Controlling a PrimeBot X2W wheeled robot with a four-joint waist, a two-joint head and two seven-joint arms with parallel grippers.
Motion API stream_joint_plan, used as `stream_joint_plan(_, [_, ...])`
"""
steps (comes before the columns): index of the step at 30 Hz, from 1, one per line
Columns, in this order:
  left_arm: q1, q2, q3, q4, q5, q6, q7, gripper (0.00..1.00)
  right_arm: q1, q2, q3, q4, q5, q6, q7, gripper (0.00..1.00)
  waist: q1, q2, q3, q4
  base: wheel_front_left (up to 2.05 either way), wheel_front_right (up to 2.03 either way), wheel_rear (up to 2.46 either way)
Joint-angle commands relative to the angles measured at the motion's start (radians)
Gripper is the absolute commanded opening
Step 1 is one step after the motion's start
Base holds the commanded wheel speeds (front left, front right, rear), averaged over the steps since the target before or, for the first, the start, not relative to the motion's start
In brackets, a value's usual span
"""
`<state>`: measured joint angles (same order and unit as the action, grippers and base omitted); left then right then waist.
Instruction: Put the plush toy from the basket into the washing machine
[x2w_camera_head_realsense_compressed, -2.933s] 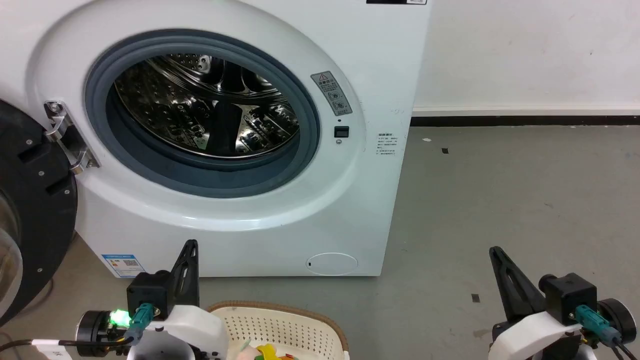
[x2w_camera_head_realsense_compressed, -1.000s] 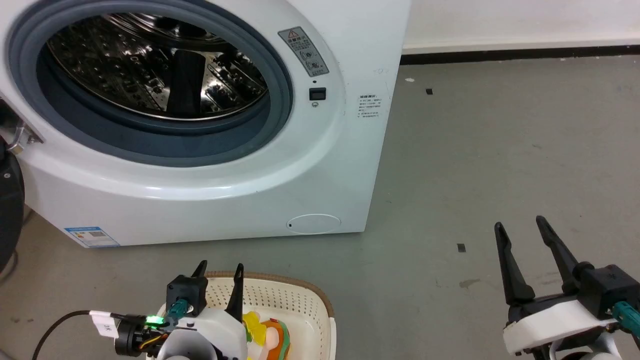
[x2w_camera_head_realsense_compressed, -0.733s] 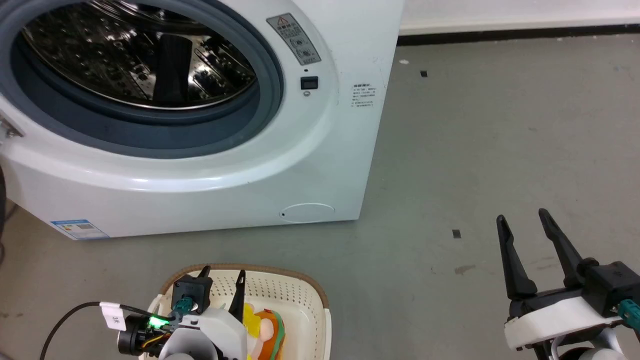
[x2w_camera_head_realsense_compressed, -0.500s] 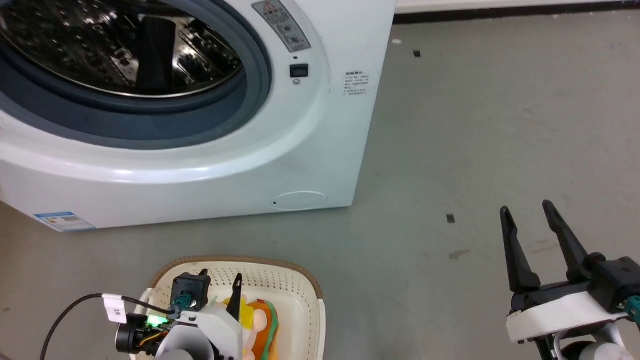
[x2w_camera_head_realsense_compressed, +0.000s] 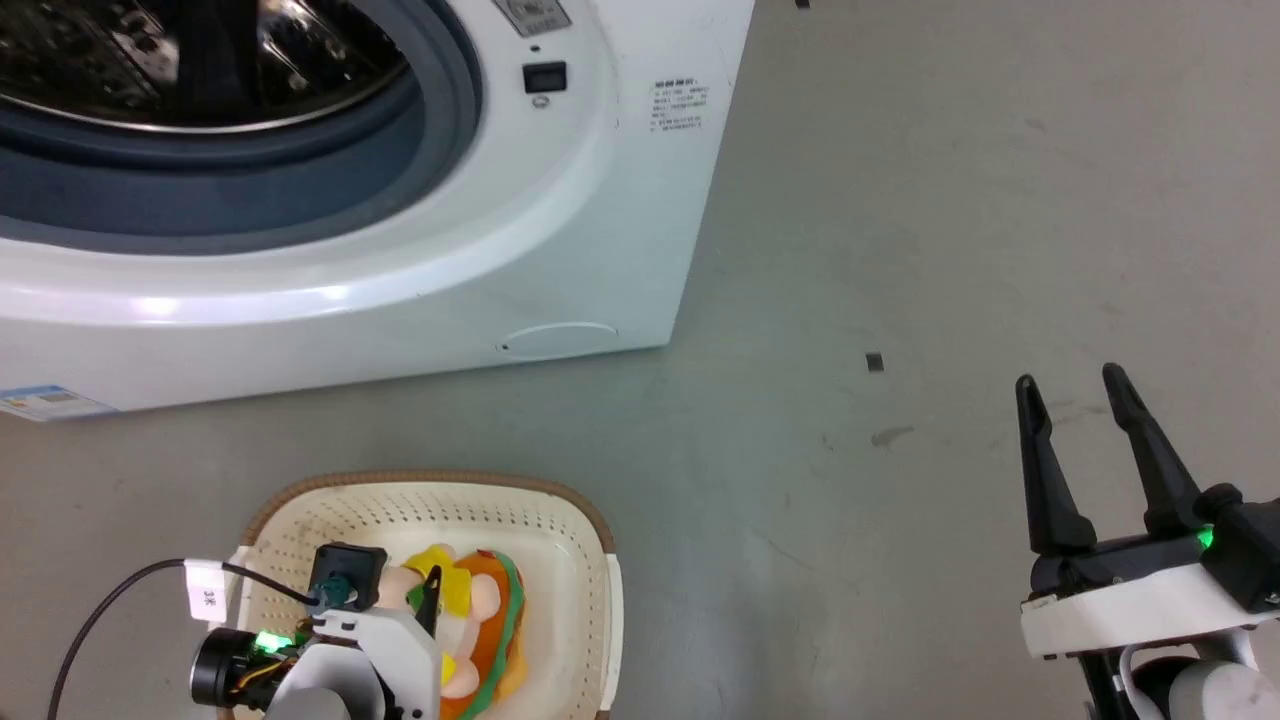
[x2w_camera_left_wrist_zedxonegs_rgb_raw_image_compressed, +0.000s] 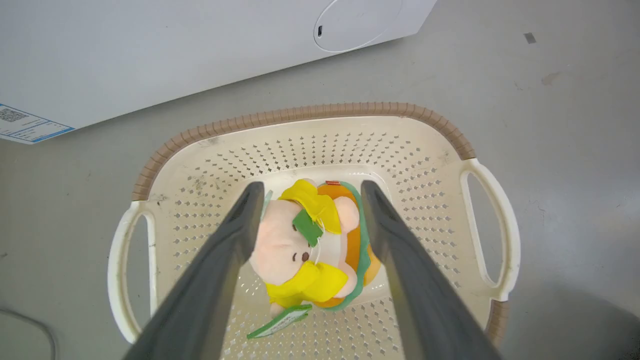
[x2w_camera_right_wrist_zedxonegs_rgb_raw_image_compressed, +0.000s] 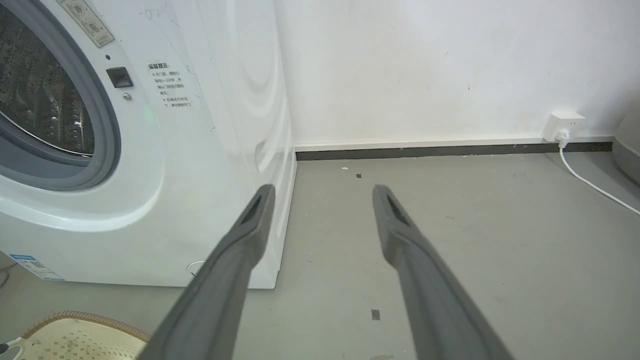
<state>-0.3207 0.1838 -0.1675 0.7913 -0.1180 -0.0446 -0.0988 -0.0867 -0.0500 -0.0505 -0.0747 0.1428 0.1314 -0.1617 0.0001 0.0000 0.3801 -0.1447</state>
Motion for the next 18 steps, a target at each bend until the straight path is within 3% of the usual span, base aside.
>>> stream_joint_plan(1, [-0.029, 0.01, -0.005, 0.026, -0.009, -0.005, -0.004, 1.0, -0.02, 0.0, 0.001, -0.008, 0.007, 0.0, -0.011, 1.0, -0.0001, 0.0, 0.025, -0.01, 0.0, 0.0, 0.0])
stream_joint_plan(7, [-0.075, 0.034, -0.016, 0.098, -0.028, -0.011, -0.004, 1.0, -0.034, 0.0, -0.01, -0.021, 0.021, -0.001, -0.023, 1.0, -0.0001, 0.0, 0.094, -0.026, 0.0, 0.0, 0.0])
stream_joint_plan(12, [-0.113, 0.066, -0.048, 0.157, -0.014, 0.023, 0.005, 1.0, -0.05, 0.0, -0.027, -0.031, 0.036, -0.001, -0.034, 1.0, -0.0001, 0.0, 0.147, -0.037, 0.0, 0.0, 0.0])
stream_joint_plan(18, [-0.158, 0.086, -0.072, 0.223, -0.029, -0.014, 0.016, 1.0, -0.075, 0.0, -0.041, -0.046, 0.052, -0.001, -0.046, 1.0, -0.0001, 0.0, 0.209, -0.053, 0.0, 0.0, 0.0])
